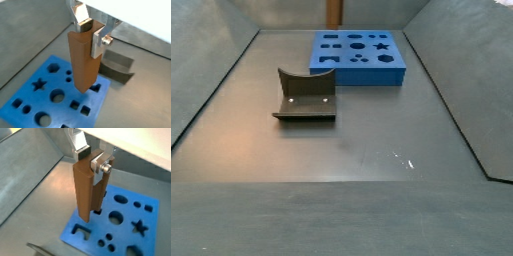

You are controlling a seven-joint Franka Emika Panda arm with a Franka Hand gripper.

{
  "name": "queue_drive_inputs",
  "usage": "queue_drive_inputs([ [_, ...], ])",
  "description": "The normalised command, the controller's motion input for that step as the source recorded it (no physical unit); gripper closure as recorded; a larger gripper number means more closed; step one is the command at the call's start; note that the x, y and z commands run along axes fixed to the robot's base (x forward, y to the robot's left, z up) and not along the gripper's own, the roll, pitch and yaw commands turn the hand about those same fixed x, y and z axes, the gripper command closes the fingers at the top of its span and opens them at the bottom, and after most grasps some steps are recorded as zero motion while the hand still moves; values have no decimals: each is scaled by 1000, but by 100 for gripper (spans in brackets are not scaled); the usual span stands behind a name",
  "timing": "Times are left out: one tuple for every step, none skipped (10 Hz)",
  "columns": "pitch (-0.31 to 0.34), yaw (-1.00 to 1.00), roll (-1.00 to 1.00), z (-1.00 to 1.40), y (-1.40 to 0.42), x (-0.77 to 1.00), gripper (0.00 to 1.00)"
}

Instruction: Insert the arch object.

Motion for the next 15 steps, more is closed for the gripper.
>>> queue_drive_inputs([
  [0, -766, 20, -177, 243, 426, 100],
  [0, -900, 0, -223, 163, 257, 100],
  [-7, -963, 0, -229, 117, 171, 100],
  [-6, -1000, 4, -240, 40, 43, 100],
  [0, -1000, 23, -277, 0, 0, 100],
  [0, -1000, 31, -289, 0, 0, 100],
  [0, -1000, 36, -297, 0, 0, 100],
  [0, -997, 40, -311, 57, 6, 100],
  [0, -791, 46, -357, 260, 66, 100],
  [0, -703, 56, -377, 343, 29, 100],
  [0, -694, 53, -363, 354, 17, 100],
  [0, -760, 40, -317, 300, 37, 100],
  [0, -963, 21, -223, 106, 86, 100],
  [0, -1000, 0, -86, 0, 0, 100],
  [0, -1000, 0, -63, 0, 0, 100],
])
